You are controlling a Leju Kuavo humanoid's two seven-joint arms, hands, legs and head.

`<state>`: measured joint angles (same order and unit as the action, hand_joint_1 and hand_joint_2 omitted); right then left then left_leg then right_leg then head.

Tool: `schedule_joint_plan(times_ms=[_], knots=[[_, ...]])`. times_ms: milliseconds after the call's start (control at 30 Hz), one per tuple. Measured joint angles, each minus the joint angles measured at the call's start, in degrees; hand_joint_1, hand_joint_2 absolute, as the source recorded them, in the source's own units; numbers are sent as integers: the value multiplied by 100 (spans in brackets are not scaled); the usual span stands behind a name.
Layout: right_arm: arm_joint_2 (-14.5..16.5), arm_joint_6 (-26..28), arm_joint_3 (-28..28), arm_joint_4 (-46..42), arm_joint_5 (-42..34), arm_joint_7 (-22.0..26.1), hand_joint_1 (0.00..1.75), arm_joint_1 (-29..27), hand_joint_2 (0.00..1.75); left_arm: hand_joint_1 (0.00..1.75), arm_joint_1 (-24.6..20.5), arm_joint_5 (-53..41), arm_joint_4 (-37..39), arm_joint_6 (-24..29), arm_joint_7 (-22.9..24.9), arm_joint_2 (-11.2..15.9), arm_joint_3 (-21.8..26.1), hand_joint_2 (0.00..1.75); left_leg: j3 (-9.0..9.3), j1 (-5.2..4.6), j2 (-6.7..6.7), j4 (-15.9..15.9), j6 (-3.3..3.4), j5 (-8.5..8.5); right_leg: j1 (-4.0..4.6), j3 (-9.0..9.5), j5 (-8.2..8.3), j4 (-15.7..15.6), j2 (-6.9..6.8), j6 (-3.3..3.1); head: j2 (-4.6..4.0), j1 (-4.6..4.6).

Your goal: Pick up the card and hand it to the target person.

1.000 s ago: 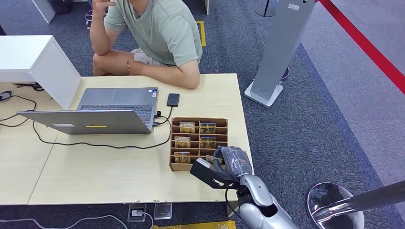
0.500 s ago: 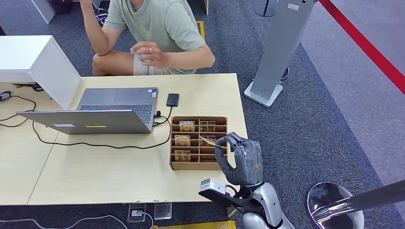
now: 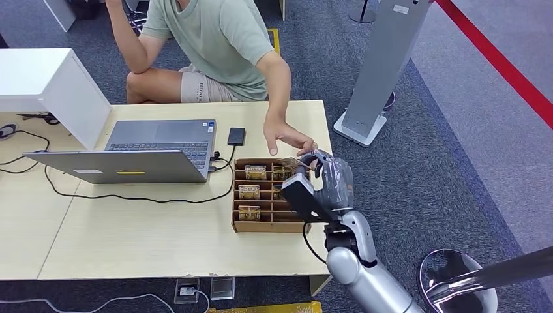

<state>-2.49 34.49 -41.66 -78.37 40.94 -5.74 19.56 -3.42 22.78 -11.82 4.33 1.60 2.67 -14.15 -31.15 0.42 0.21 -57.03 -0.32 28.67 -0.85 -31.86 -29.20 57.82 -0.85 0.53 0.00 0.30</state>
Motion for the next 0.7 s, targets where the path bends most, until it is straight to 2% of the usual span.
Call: schedule_joint_plan(times_ms=[267,500,633,700], knots=[[476,-57,-83,1447,-260,-10,175,1245,175,0,-47,-73,0,8,178,-19,-243,175,-2,0,-1,0,0,0,0,-1,0,3,0,0,1,1],[982,-150,-298,2747,-92,-4,175,1951,175,0,-53,-28,0,-79,149,-36,-350,175,-2,0,-1,0,0,-1,1,-1,0,3,-1,0,0,-3],[1172,-137,-398,3213,-91,27,0,2123,175,0,-50,-21,0,-201,80,-41,-391,0,-3,0,-2,0,0,0,1,-2,-1,3,-1,0,1,-1],[1231,-117,-437,3379,-112,31,0,2180,175,0,-50,-20,0,-187,62,-42,-426,0,-3,0,-1,0,0,0,1,-3,-1,3,-1,0,1,-1]])
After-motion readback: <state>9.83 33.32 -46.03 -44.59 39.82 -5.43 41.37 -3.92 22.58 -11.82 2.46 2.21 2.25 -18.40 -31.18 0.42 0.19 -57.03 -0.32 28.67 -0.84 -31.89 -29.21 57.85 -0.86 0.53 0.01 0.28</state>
